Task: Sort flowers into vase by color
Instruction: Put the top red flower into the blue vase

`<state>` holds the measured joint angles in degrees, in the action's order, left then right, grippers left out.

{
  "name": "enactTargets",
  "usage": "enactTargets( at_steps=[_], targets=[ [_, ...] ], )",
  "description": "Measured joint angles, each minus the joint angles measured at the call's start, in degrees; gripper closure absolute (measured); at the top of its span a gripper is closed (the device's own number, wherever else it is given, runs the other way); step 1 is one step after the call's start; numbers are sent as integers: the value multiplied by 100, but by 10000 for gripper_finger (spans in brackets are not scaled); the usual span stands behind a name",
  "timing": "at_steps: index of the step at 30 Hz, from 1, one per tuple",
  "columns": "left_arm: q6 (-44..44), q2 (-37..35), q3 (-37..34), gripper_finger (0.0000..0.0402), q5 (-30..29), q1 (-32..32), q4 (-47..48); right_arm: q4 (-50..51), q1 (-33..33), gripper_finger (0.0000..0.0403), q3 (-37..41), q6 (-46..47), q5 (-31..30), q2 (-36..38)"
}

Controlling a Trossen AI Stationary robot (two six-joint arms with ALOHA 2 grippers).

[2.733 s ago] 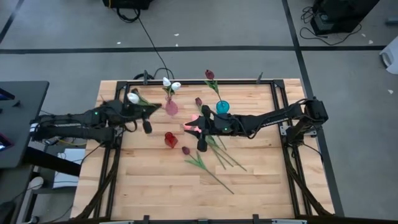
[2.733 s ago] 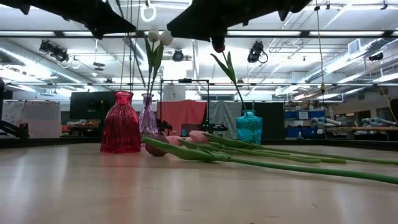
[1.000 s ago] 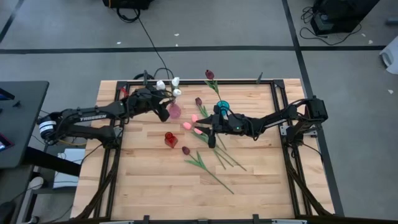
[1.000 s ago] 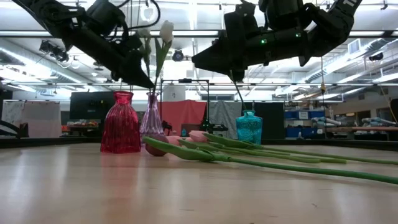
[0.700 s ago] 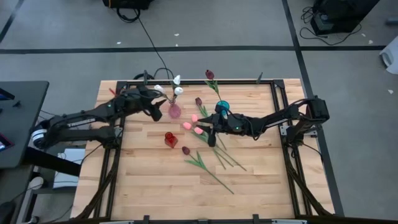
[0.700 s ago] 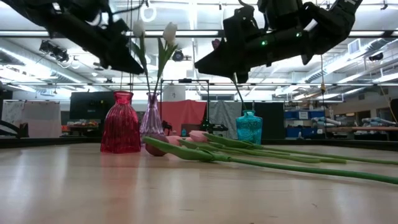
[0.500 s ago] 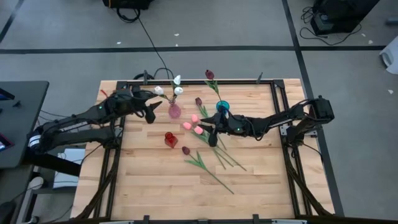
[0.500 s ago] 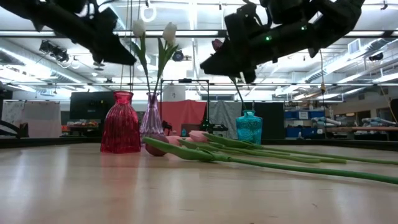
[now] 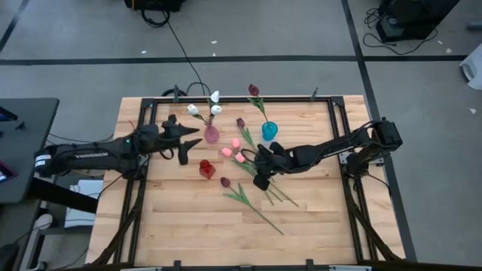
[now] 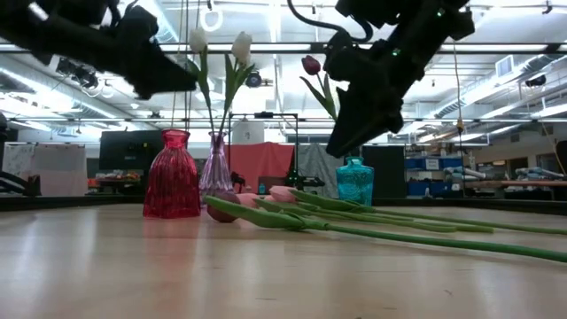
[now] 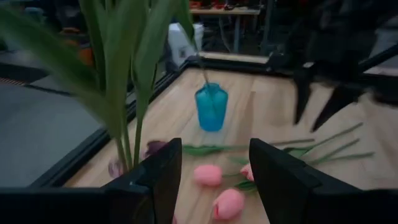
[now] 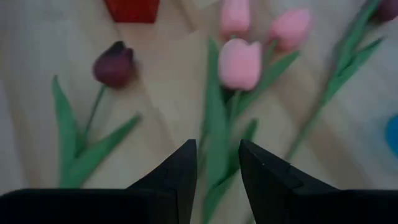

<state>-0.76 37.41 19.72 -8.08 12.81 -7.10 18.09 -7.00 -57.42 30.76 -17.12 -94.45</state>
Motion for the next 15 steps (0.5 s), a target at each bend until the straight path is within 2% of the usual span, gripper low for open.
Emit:
enactTargets(
  at_steps=[5,12,15],
  targets=[
    [-99,-38,-393,209,-706,-320,-370,28,-82,271,-113,315,31,-321],
    [-123,-18,-404,209,-707,-586,-747,-302,24,271,-138,395,79,-954],
    [-149,-14,-404,209,-705,-654,-711,-117,57,271,-210,378,-195,-1028]
  ],
)
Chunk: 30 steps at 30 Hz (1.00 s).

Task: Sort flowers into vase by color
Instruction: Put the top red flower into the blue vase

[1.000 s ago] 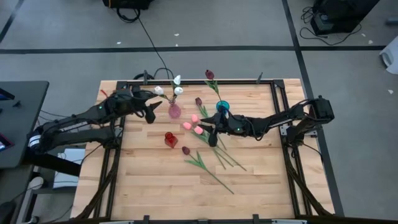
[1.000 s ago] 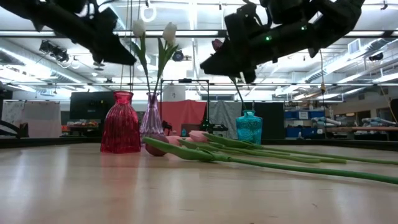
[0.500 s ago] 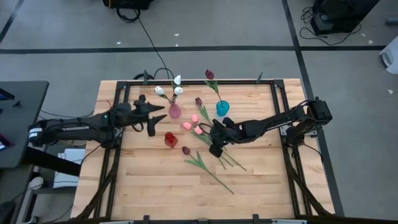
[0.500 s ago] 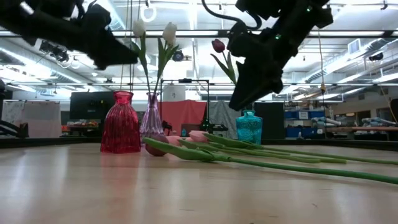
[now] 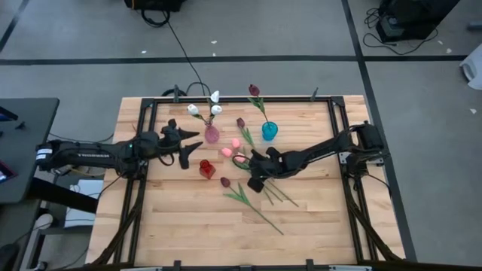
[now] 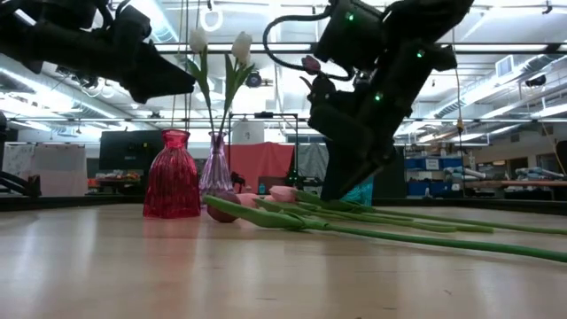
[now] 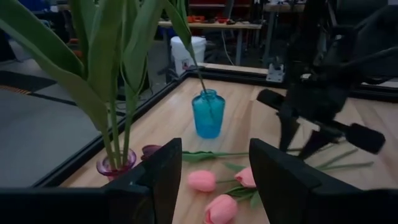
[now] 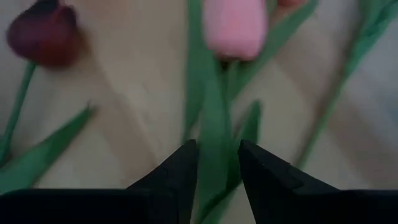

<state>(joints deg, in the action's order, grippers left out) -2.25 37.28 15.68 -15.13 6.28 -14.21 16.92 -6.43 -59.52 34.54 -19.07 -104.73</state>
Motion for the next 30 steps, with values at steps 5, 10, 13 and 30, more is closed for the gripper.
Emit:
enactTargets(
  at_steps=[5,10,13,30],
  targets=[
    [-120,0,0,209,6,-30,64,202,139,271,-47,-191,-139,275],
    [-225,0,0,209,11,-45,27,400,365,271,-47,-369,-619,352],
    [-316,0,0,209,25,-45,29,136,538,271,-44,-587,-833,261],
    [-551,42,0,209,177,-82,32,-599,1155,305,-49,-714,-777,-815]
  ],
)
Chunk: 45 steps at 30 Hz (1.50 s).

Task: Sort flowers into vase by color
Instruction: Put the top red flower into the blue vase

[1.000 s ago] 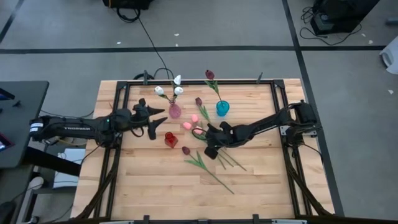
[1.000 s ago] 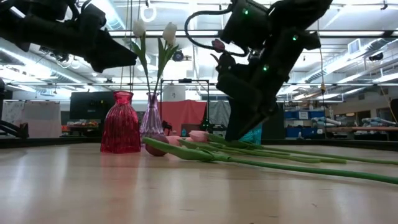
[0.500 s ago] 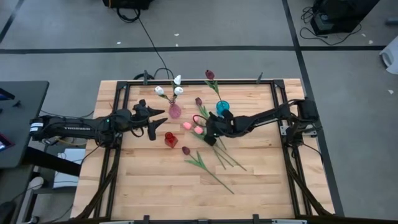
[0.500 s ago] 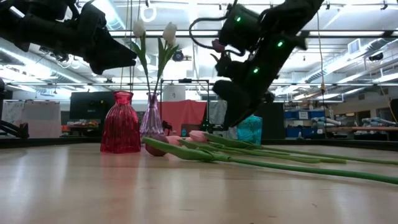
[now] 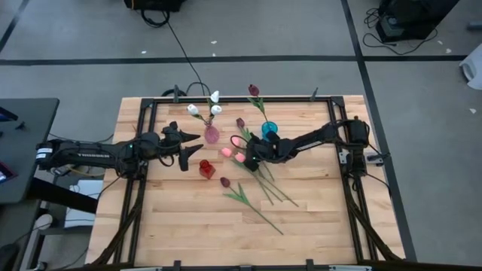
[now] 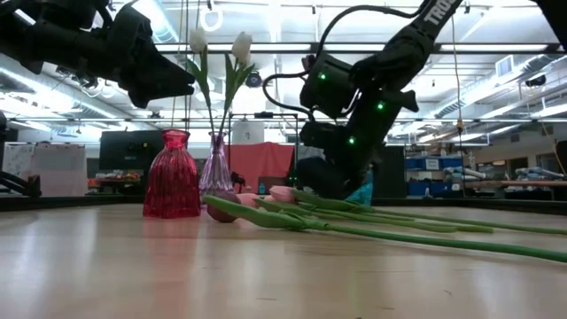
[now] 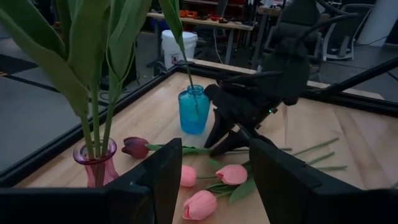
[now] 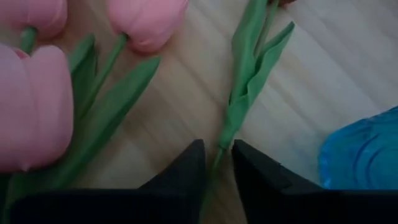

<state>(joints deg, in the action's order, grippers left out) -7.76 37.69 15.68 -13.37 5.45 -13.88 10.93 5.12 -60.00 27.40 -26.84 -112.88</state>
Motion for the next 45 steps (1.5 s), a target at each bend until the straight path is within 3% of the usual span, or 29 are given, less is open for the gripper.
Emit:
enactTargets(
  at_steps=[5,11,20,25,29,32,36,41,45],
  targets=[
    [-3,0,0,209,2,0,1,58,39,389,2,230,224,43],
    [-25,0,0,209,144,0,4,683,-103,396,59,368,326,503],
    [-45,1,0,209,162,0,5,1107,-870,400,41,181,200,2055],
    [-114,2,0,209,180,0,33,1354,-1393,401,132,98,-708,2907],
    [-153,2,0,209,290,0,84,1033,-1747,401,672,74,-1559,3721],
    [-154,26,0,209,354,0,69,-56,-1934,401,1384,-393,-2158,4268],
    [-154,35,0,209,306,0,-8,-2711,-1830,401,2594,-1556,-2194,4774],
    [-126,35,0,209,291,0,-105,-6393,-1063,401,3989,-2610,-1355,4842],
    [-4,35,0,208,275,0,-198,-7847,-147,401,4516,-2504,-686,4537]
  ],
)
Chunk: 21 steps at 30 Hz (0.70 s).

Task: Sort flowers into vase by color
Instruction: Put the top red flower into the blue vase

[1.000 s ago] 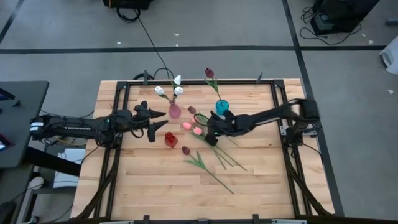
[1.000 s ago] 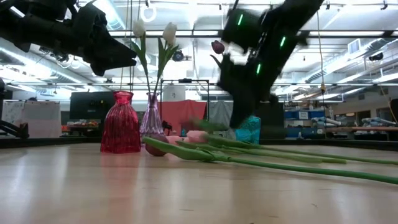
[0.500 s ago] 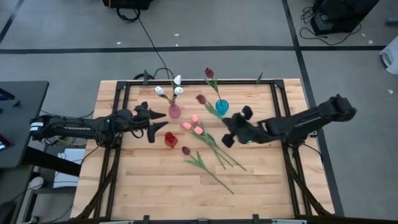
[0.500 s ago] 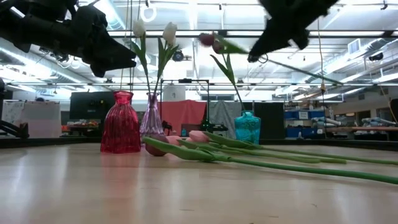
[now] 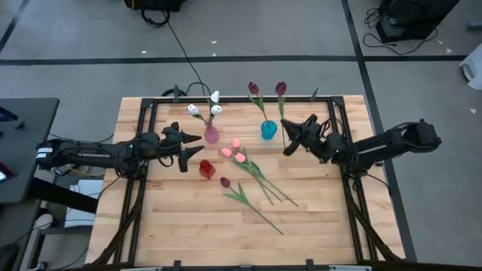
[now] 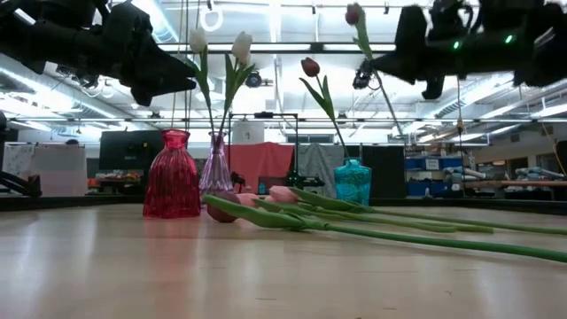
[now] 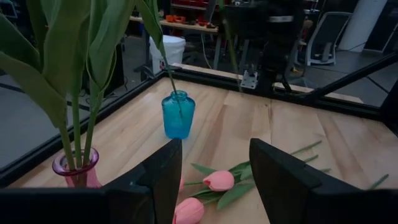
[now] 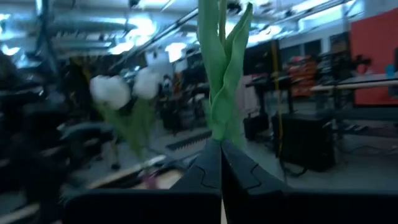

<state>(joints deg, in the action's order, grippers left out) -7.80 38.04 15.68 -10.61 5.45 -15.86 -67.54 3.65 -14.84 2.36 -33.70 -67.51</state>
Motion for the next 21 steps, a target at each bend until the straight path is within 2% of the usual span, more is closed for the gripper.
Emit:
enactTargets(
  at_steps=[4,8,15,21],
  targets=[
    [20,0,0,208,-32,0,-7,-576,670,401,-31,42,393,-418],
    [61,1,0,208,-150,0,38,-1041,1074,401,-389,45,636,-937],
    [130,2,0,208,-155,0,29,-1566,1373,401,-1077,-197,588,-1897],
    [5,2,0,208,-129,0,76,-2130,1537,401,-1277,-364,575,-2454]
  ],
)
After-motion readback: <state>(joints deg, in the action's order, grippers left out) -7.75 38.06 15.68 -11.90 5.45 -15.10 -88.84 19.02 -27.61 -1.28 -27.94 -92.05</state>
